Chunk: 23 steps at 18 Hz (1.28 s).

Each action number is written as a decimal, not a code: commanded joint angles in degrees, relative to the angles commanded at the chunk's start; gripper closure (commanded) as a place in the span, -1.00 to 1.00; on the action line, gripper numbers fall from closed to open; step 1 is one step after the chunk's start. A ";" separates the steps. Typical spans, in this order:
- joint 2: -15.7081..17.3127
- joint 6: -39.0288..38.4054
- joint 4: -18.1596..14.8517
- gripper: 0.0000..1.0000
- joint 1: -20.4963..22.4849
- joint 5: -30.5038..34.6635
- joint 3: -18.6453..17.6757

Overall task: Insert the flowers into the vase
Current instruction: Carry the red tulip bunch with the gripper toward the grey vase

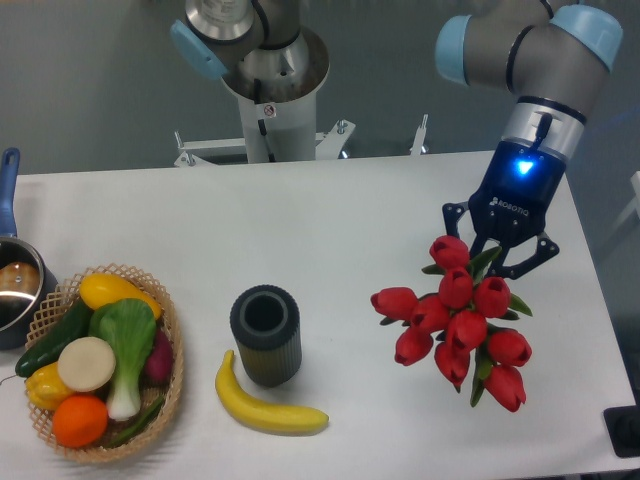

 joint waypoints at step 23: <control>-0.44 0.35 0.09 0.63 -4.66 -7.72 -0.79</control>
